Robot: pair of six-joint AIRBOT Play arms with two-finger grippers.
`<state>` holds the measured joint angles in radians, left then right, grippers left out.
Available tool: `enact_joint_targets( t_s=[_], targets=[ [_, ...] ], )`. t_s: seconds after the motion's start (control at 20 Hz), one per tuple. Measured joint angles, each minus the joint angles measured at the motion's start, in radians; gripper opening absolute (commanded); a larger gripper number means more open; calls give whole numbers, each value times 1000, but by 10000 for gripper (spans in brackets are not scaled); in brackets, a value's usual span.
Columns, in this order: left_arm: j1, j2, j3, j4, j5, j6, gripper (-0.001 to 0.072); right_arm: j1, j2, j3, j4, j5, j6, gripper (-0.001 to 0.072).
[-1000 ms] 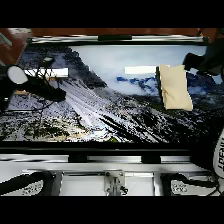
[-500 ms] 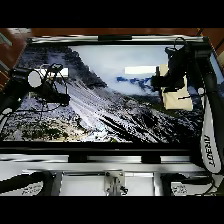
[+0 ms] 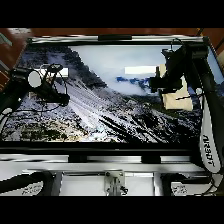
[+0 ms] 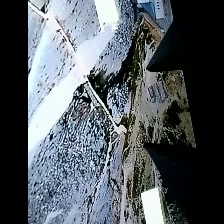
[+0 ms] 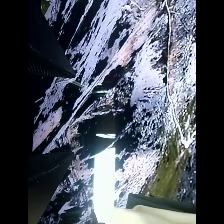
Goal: Fold the shirts.
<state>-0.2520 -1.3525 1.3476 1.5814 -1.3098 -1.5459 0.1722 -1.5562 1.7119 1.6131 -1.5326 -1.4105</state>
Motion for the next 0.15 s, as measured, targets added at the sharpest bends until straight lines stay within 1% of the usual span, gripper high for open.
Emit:
enact_joint_targets(
  t_s=[0.15],
  targets=[
    [0,0,0,0,0,0,523,0,0,0,1,0,0,565]
  ],
)
